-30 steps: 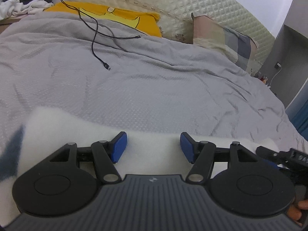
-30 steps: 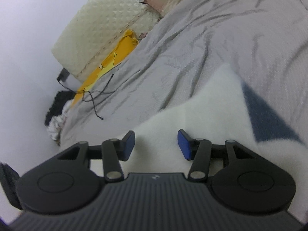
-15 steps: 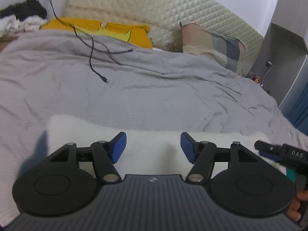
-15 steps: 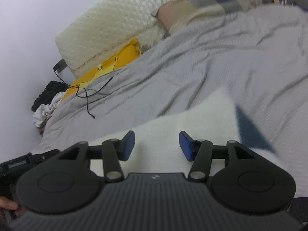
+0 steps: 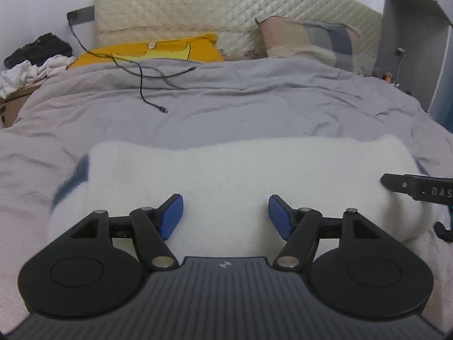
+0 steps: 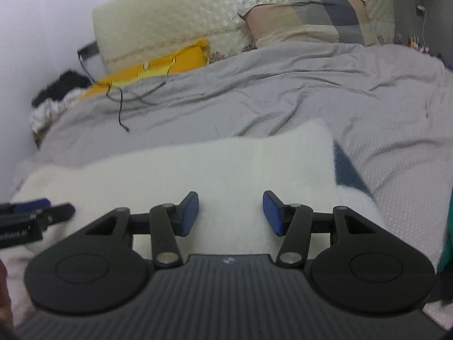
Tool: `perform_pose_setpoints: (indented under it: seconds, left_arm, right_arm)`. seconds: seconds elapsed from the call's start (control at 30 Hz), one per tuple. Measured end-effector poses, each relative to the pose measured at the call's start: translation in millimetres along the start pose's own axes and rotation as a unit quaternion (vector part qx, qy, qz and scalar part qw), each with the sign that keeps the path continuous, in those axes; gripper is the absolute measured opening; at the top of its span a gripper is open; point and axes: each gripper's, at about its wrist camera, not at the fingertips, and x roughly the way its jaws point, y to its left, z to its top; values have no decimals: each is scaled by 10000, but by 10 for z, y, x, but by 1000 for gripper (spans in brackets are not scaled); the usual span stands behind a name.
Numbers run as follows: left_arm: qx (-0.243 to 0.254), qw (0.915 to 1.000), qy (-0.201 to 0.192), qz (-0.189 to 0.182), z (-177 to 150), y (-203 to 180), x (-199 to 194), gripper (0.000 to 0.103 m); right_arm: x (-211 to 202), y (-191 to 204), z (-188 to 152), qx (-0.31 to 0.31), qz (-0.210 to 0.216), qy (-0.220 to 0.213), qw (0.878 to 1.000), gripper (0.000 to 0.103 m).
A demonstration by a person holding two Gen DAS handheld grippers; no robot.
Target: Fold large clothes
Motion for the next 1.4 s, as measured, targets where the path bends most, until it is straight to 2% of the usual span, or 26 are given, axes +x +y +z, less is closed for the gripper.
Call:
perform_pose_setpoints:
  seconds: [0.2,0.33,0.53,0.8,0.93,1.1,1.2,1.3,1.37,1.4]
  left_arm:
    - [-67,9999,100,72,89,46,347,73]
    - [-136,9998,93,89,149,72,536,78]
    - [-50,9997,72,212,197,25,625,79]
    - [-162,9997,13,201,173,15,449,78]
    - [-311,9994,-77,111,124,19,196,78]
    - [-700,9970,-113,-314,40,51,-282,79]
    - [-1129,9915,-71,-639,-34,115,-529,81]
    - [-1824,9778,175,-1016,-202,271,-636,86]
    - [-2421,9609,435,-1268,-333,425,-591,86]
    - [-2762,9493,559,-1396,-394,515,-541,86]
  right_arm:
    - [275,-97,30,205,77,122,9997,54]
    - [488,-108,62,137,50,122,9998,54]
    - [528,-149,61,201,128,79,9997,54]
    - [378,-158,49,398,218,5,9990,54]
    - [210,-177,12,429,224,-27,9988,54]
    - [-95,-132,-31,530,202,-125,9983,55]
    - [-282,-151,-65,849,355,-84,9957,55]
    - [-407,-233,-138,1424,578,72,9881,56]
    - [-461,-325,-236,1972,787,221,9769,61]
    - [-469,-381,-291,2295,920,298,9685,71]
